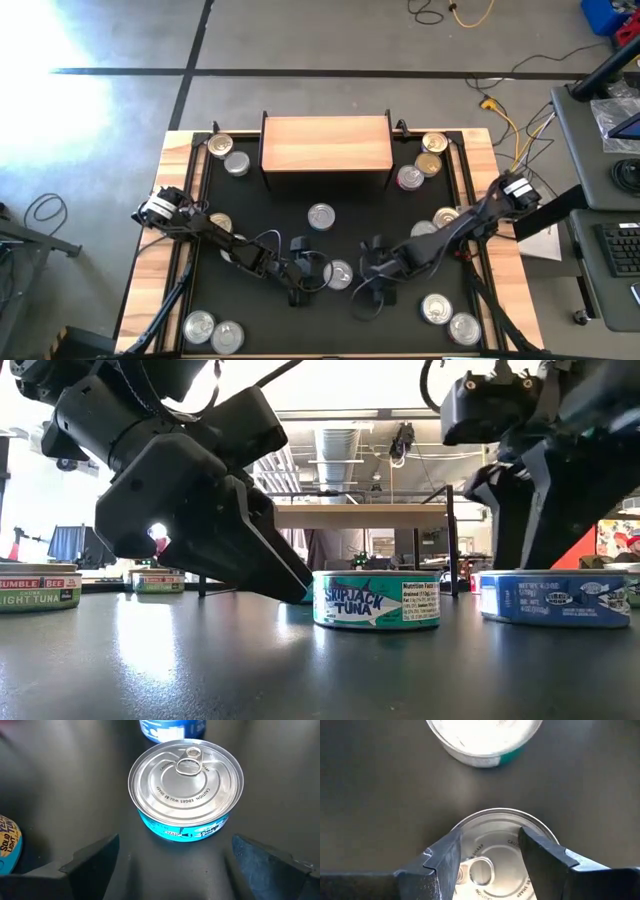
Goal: Stack canned seafood by type on shelf
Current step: Move the top dark blue tuna can to the center, then put the top light blue tuna can on the shelf
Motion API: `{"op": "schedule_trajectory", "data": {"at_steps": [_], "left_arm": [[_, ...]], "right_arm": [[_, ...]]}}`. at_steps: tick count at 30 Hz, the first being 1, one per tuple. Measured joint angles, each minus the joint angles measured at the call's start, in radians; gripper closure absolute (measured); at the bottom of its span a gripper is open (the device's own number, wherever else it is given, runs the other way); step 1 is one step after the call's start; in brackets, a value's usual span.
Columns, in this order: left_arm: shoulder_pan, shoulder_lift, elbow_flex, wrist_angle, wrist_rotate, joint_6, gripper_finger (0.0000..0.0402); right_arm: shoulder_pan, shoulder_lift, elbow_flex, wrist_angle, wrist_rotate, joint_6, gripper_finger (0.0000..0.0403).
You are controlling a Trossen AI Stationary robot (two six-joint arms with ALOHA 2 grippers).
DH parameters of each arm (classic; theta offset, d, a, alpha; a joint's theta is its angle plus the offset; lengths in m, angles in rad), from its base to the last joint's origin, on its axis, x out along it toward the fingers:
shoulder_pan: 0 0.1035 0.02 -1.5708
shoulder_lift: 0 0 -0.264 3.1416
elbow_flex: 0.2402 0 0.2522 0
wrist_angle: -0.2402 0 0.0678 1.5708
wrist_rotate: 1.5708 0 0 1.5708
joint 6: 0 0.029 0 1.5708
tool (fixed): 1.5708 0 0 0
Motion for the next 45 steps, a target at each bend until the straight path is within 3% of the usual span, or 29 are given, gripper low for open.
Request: {"op": "schedule_trajectory", "data": {"at_steps": [4,8,19,22,25,31,36,41,45], "left_arm": [[0.0,0.0,0.0,0.009,0.0,0.0,0.0033],[-0.001,0.0,0.0,0.034,0.0,-0.015,0.0033],[-0.031,0.0,0.008,0.032,0.0,-0.086,0.0033],[-0.038,0.0,0.008,0.029,-0.001,-0.102,0.0033],[-0.04,0.0,0.008,0.013,-0.003,-0.113,0.0033],[-0.034,0.029,0.008,0.045,-0.018,-0.096,0.0033],[0.0,0.047,0.008,0.049,0.02,-0.053,0.0033],[0.014,0.048,0.007,0.103,0.049,0.061,0.0033],[0.014,0.048,0.007,0.118,0.079,0.098,0.0033]], "right_arm": [[-0.014,-0.005,0.0,-0.069,0.149,-0.042,0.0209],[-0.055,0.003,-0.002,-0.039,0.23,-0.136,0.0209],[-0.194,0.038,-0.006,0.292,0.245,-0.43,0.0209],[-0.205,0.026,0.018,0.304,0.254,-0.464,0.0209],[-0.18,-0.01,0.041,0.271,0.241,-0.417,0.0209],[-0.038,-0.039,-0.003,0.178,0.09,-0.16,0.0209],[0.083,0.014,-0.058,0.195,0.077,0.039,0.0209],[0.091,0.091,-0.067,0.297,0.128,0.056,0.0209],[0.067,0.128,-0.05,0.375,0.201,-0.032,0.0209]]}}
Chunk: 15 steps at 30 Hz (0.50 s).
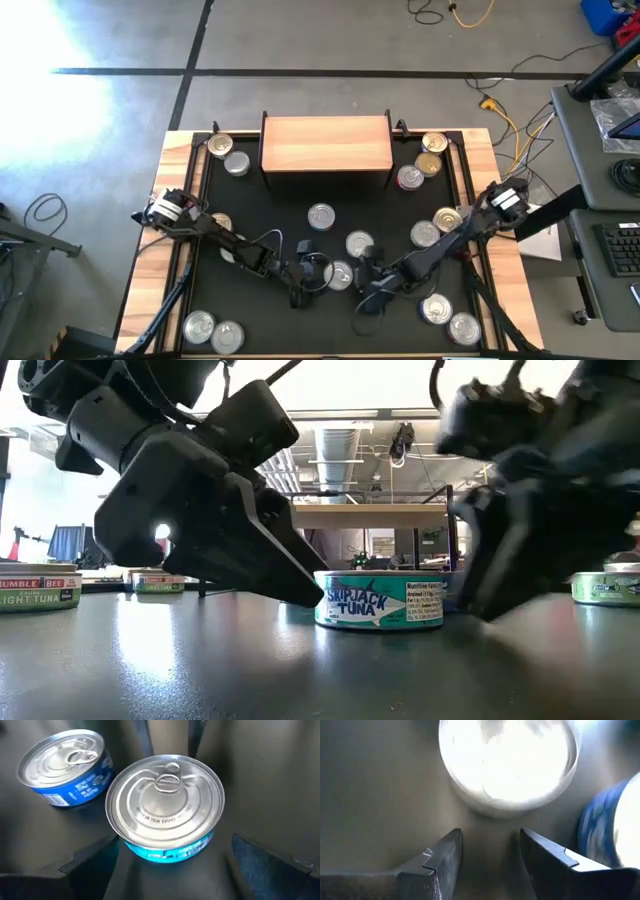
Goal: Stack canned seafood by type on shelf
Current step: Put the top light blue tuna can on the shelf
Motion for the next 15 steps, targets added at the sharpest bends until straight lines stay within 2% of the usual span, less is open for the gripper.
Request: {"op": "schedule_trajectory", "data": {"at_steps": [5,10,15], "left_arm": [[0.001,0.0,0.0,0.0,-0.012,-0.001,0.0033],[0.002,0.0,-0.001,0.022,-0.022,-0.002,0.0033],[-0.008,-0.026,-0.001,-0.08,-0.063,-0.015,0.0033]], "right_arm": [[-0.041,0.023,0.021,0.034,0.045,-0.12,0.0209],[-0.077,0.036,0.024,0.044,0.032,-0.167,0.0209],[-0.087,0.042,0.022,0.039,0.055,-0.193,0.0209]]}}
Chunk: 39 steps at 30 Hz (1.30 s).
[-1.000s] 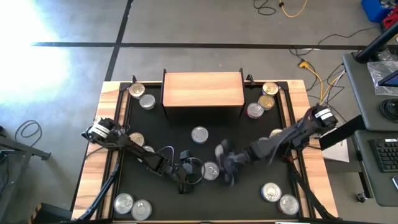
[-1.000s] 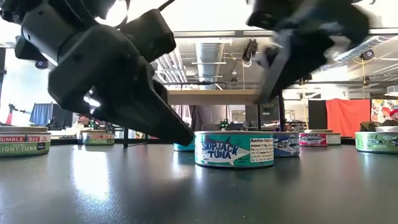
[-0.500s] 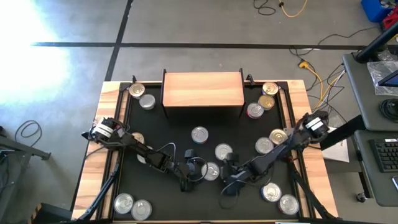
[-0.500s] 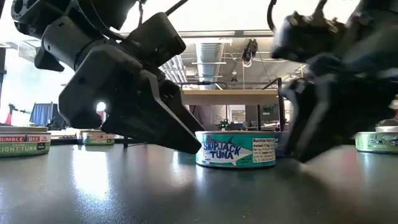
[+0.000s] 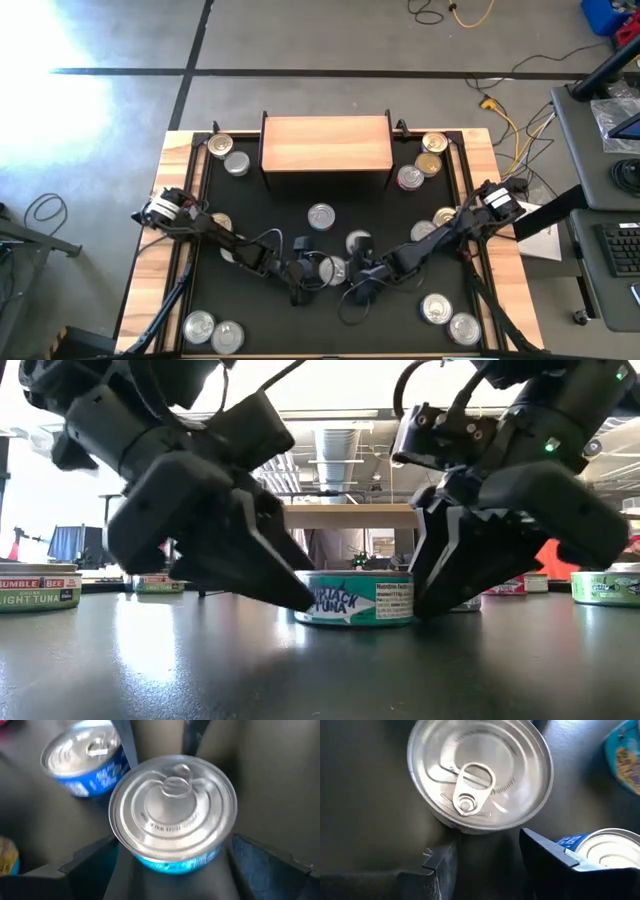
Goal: Stack canned seafood by type on shelf
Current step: Put the top light blue tuna can on the shelf
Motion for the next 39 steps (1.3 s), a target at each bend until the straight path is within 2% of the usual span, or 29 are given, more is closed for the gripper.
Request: {"op": "schedule_trajectory", "data": {"at_steps": [5,11,17,27,39], "left_arm": [[0.001,-0.017,0.0,-0.016,0.021,-0.019,0.0033],[0.021,-0.02,0.002,-0.12,0.052,-0.057,0.0033],[0.068,-0.028,0.003,-0.153,0.155,-0.119,0.0028],[0.077,-0.027,0.003,-0.143,0.131,-0.078,0.0006],[0.077,-0.023,-0.001,-0.026,0.144,-0.047,0.0003]], "right_arm": [[-0.001,0.0,0.0,0.0,0.001,0.0,0.0209],[-0.002,0.0,0.0,0.001,0.003,-0.003,0.0209],[-0.001,-0.001,0.0,0.002,-0.028,-0.023,0.0209],[-0.001,-0.001,-0.002,0.044,-0.04,-0.023,0.0209],[-0.034,-0.001,-0.004,0.111,-0.023,-0.061,0.0209]]}}
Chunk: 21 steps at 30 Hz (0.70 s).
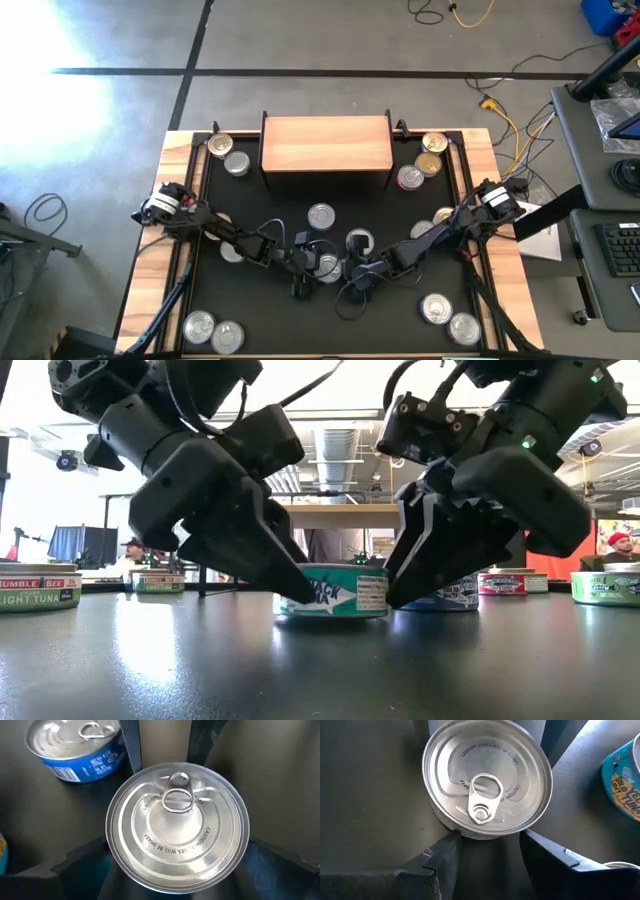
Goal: Stack canned seafood by type on shelf
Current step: Put the top light blue tuna can on the shelf
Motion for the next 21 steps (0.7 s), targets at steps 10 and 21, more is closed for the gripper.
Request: {"op": "schedule_trajectory", "data": {"at_steps": [10,21], "left_arm": [[-0.003,0.0,0.0,0.003,-0.009,-0.026,0.0003],[-0.005,0.057,-0.003,0.111,-0.03,-0.011,0.0003]], "right_arm": [[-0.021,0.0,0.0,0.014,-0.001,-0.038,0.0209],[-0.022,0.0,-0.001,0.0,0.007,-0.039,0.0209]]}}
